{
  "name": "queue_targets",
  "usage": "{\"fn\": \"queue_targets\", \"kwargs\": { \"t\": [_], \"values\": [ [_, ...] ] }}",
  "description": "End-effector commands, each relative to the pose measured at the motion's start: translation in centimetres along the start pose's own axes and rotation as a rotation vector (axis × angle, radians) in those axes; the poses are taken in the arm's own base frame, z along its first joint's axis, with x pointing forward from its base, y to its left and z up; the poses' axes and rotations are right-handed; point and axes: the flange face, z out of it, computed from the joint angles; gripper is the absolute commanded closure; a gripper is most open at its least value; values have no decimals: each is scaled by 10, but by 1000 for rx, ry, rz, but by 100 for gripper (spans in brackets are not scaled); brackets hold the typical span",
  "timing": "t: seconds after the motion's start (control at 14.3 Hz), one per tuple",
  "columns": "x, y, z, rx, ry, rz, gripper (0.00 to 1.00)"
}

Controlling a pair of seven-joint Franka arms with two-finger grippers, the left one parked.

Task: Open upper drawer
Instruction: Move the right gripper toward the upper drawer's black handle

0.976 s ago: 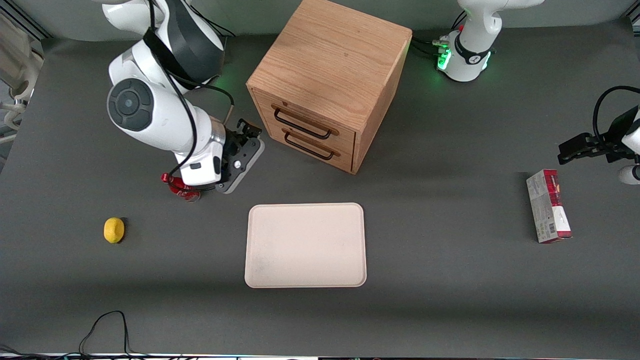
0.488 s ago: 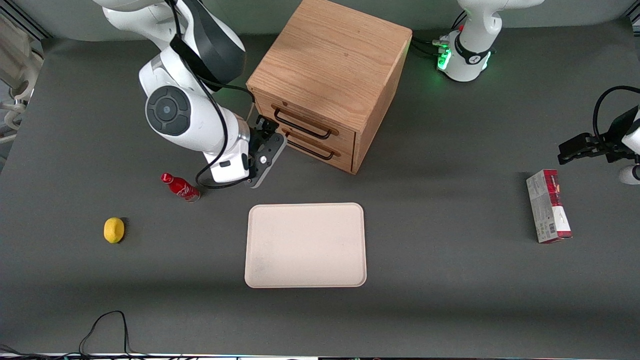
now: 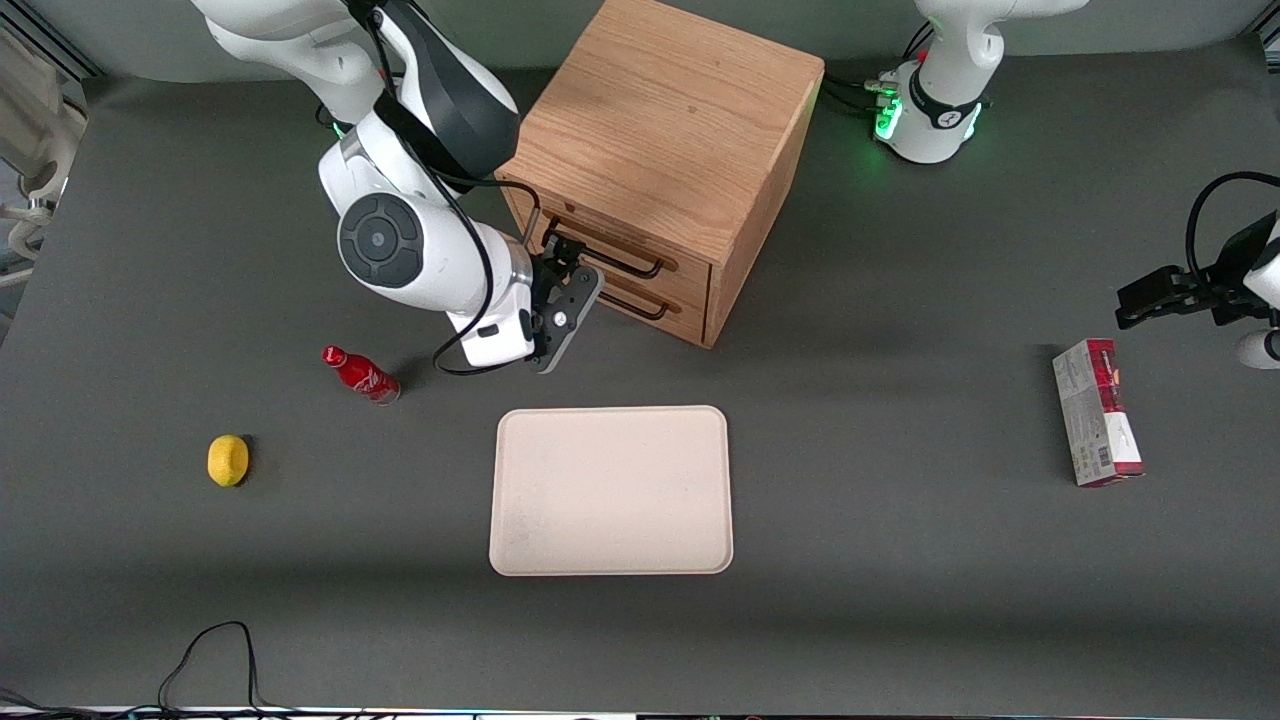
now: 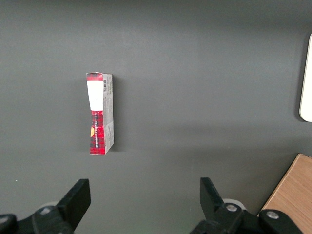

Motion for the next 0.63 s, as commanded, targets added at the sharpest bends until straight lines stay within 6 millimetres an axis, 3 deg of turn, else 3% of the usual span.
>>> {"fn": "queue_targets", "kwargs": {
  "t": [0.0, 0.56],
  "values": [
    [10, -8, 9, 36, 5, -23, 0],
    [8, -11, 39, 64, -46, -23, 0]
  ]
}}
